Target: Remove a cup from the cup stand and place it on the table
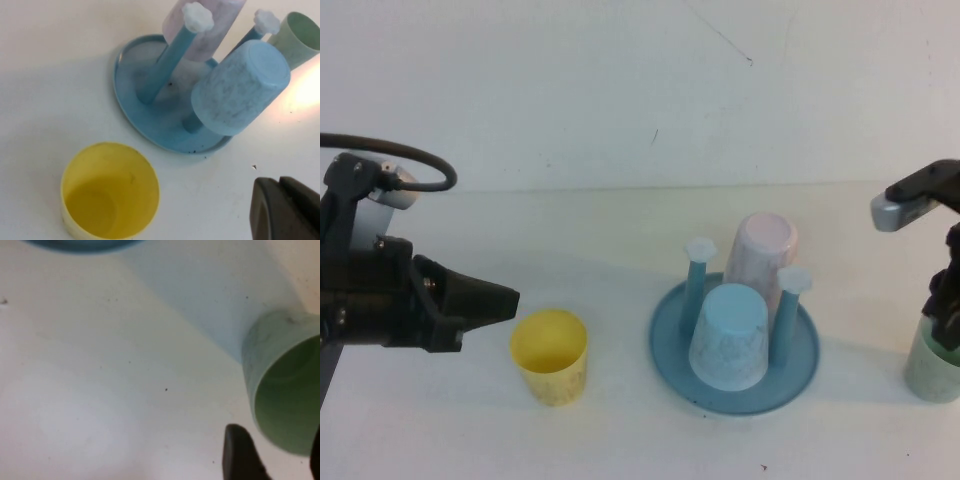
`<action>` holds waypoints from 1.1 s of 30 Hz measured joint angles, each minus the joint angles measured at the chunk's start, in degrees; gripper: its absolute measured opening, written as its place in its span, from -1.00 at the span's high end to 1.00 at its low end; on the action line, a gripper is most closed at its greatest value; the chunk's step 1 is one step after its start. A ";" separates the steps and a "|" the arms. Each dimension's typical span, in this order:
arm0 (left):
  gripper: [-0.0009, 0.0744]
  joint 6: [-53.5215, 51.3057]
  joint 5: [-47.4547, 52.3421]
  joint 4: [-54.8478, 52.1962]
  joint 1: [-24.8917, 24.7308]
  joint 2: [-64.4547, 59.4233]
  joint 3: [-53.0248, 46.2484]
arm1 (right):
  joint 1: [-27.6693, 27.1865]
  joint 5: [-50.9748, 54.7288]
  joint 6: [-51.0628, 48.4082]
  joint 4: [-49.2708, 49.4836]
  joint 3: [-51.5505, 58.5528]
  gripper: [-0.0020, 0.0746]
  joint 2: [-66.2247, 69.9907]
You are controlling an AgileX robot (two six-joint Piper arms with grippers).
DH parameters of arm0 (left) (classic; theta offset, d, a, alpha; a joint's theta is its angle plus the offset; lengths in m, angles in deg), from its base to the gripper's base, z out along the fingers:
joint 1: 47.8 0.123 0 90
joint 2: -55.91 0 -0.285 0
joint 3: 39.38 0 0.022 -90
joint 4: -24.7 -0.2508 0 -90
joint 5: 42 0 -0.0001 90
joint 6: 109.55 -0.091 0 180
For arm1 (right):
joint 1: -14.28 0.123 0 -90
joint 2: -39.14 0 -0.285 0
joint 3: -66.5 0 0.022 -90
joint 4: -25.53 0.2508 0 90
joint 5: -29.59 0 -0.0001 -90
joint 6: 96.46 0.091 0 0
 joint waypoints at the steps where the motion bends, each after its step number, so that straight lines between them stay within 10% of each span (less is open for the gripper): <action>1: 0.98 -0.76 -0.28 0.29 0.00 0.11 0.00 | 0.00 0.13 0.00 0.28 0.41 0.17 -1.82; 8: 0.98 -0.61 -4.66 -3.59 0.00 6.23 0.00 | 0.00 -3.98 -4.15 6.28 6.74 0.26 -18.81; 17: 0.98 6.16 -17.14 -7.13 0.00 29.07 -10.05 | 0.00 -25.05 -27.13 30.49 26.79 0.89 -43.94; 26: 0.98 14.74 -21.42 -8.74 0.00 50.91 -22.32 | 0.00 -34.39 -63.97 67.98 41.47 0.95 -66.57; 33: 0.98 17.98 -25.00 -9.26 0.00 63.11 -28.45 | 0.00 -35.24 -72.61 80.99 47.66 0.95 -77.59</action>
